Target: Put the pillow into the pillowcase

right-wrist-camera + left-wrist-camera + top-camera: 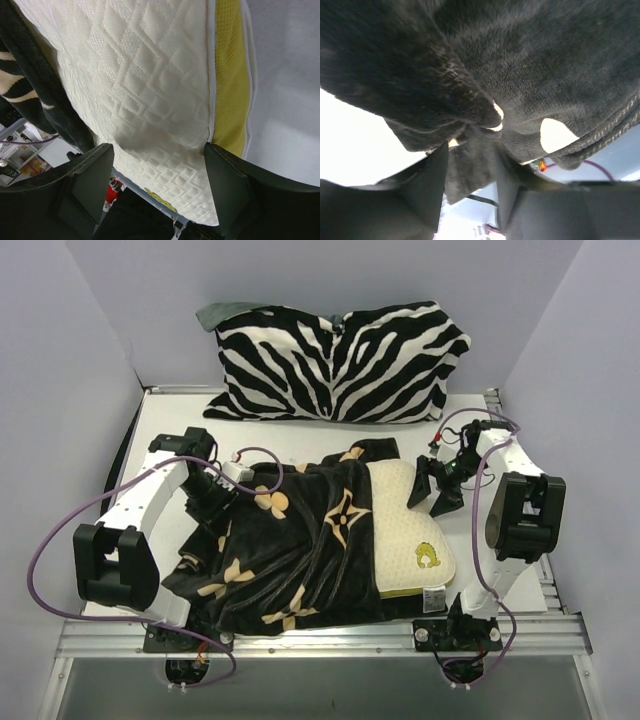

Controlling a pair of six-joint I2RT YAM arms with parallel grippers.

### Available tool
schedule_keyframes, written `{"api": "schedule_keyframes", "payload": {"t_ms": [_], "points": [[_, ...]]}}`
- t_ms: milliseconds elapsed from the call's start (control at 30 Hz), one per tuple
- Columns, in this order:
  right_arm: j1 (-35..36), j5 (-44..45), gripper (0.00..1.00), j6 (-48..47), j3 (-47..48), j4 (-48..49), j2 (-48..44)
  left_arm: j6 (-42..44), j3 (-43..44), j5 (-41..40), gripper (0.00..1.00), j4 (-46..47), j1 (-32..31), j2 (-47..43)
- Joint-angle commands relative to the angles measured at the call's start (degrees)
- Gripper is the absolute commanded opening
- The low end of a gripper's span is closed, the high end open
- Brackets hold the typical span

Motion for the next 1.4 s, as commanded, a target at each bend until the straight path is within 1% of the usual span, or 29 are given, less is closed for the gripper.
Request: {"api": "schedule_keyframes", "payload": {"t_ms": [0,67,100,133,167,300,433,567,600,633,667,733,767,800,833,933,967,1000,1033,1067,1100,1133,1167,1200,1233,1267,1300,1333,1367], "points": [[0.7,-1.9,0.72,-1.7,-1.1,-4.8,1.3,0.4,-1.4,-1.3,0.39,0.7,0.2,0.1],[0.7,-2.9,0.71,-1.7,-1.3,-4.9,2.0,-0.1,0.0,-0.3,0.31,1.8,0.5,1.8],[0.6,-3.4,0.71,-1.7,-1.6,-4.9,2.8,-0.1,0.7,0.6,0.32,1.6,0.5,3.6],[0.6,-3.9,0.72,-1.8,-1.7,-4.8,3.2,-0.1,1.6,2.9,0.36,0.8,0.5,4.1],[0.6,-4.0,0.72,-1.9,-1.9,-4.9,3.2,0.6,2.6,3.7,0.45,0.3,0.4,4.6],[0.6,-3.9,0.73,-2.4,-2.4,-4.7,3.3,3.3,2.7,7.1,0.56,-1.8,0.5,4.1],[0.6,-3.8,0.73,-2.4,-2.3,-4.6,3.2,4.7,1.0,7.9,0.58,-2.9,0.4,3.9],[0.7,-4.3,0.73,-2.4,-2.0,-4.6,3.7,3.9,-0.4,8.3,0.58,0.3,0.2,6.2],[0.6,-4.3,0.72,-2.4,-1.9,-4.5,3.9,3.9,-0.8,7.0,0.52,1.1,0.4,6.7],[0.6,-4.4,0.71,-2.4,-1.8,-4.5,3.9,3.9,-1.1,6.0,0.34,3.3,0.3,7.1],[0.6,-4.3,0.67,-2.4,-1.6,-4.5,4.0,4.0,-0.8,4.9,0.23,4.1,0.5,7.6],[0.7,-4.4,0.62,-2.4,-1.5,-4.5,4.3,4.7,2.8,2.5,0.09,5.4,0.9,9.3],[0.7,-4.3,0.55,-2.4,-1.4,-4.5,4.3,5.1,4.6,1.7,0.0,5.5,1.0,9.8],[0.7,-4.4,0.51,-2.5,-1.6,-4.4,4.3,5.7,6.5,1.1,0.0,5.4,1.2,10.9],[0.8,-4.6,0.41,-2.4,-1.7,-4.2,4.4,6.3,9.0,-1.3,0.0,5.4,1.1,11.4],[1.4,-5.6,0.26,-1.6,-2.4,-3.0,4.4,11.3,20.2,-5.5,0.0,6.8,1.1,15.4],[1.7,-5.9,0.16,-1.3,-2.6,-2.7,4.3,13.2,23.2,-10.2,0.0,8.0,1.1,17.0],[1.9,-6.0,0.11,-1.0,-2.7,-2.0,4.2,14.0,30.4,-12.0,0.0,9.0,1.4,21.2],[2.1,-6.0,0.06,-0.8,-2.9,-1.5,4.1,14.7,34.0,-13.2,0.0,10.7,1.9,23.7],[2.4,-6.7,0.0,0.4,-3.0,-0.8,4.0,14.9,38.0,-15.7,0.04,11.5,2.9,26.3],[2.6,-7.4,0.0,1.0,-3.3,0.6,3.6,14.9,43.0,-17.2,0.31,12.7,3.6,30.5],[2.7,-8.2,0.0,1.8,-3.6,1.3,3.5,14.4,45.5,-19.4,0.44,15.4,4.1,32.2],[3.0,-9.6,0.0,3.5,-3.7,1.9,3.4,12.9,48.2,-20.7,0.51,15.5,4.5,33.7],[3.2,-10.3,0.0,3.9,-3.8,2.7,3.2,11.8,52.4,-20.8,0.6,15.1,5.6,35.2],[3.4,-10.9,0.0,4.1,-4.3,3.0,2.9,10.7,53.4,-20.0,0.71,14.9,5.9,34.9],[4.1,-10.7,0.0,4.2,-4.6,3.2,2.6,8.2,53.9,-17.9,0.73,13.8,6.5,32.7],[4.3,-10.6,0.0,4.1,-5.0,3.4,2.1,7.5,54.1,-9.3,0.75,11.8,7.2,31.1],[4.6,-10.6,0.0,4.1,-5.6,3.6,1.8,7.0,52.2,-5.7,0.75,7.4,7.3,29.1],[4.8,-10.5,0.0,4.1,-6.5,3.7,1.5,5.6,49.4,-1.3,0.75,5.5,7.3,26.9]]}}
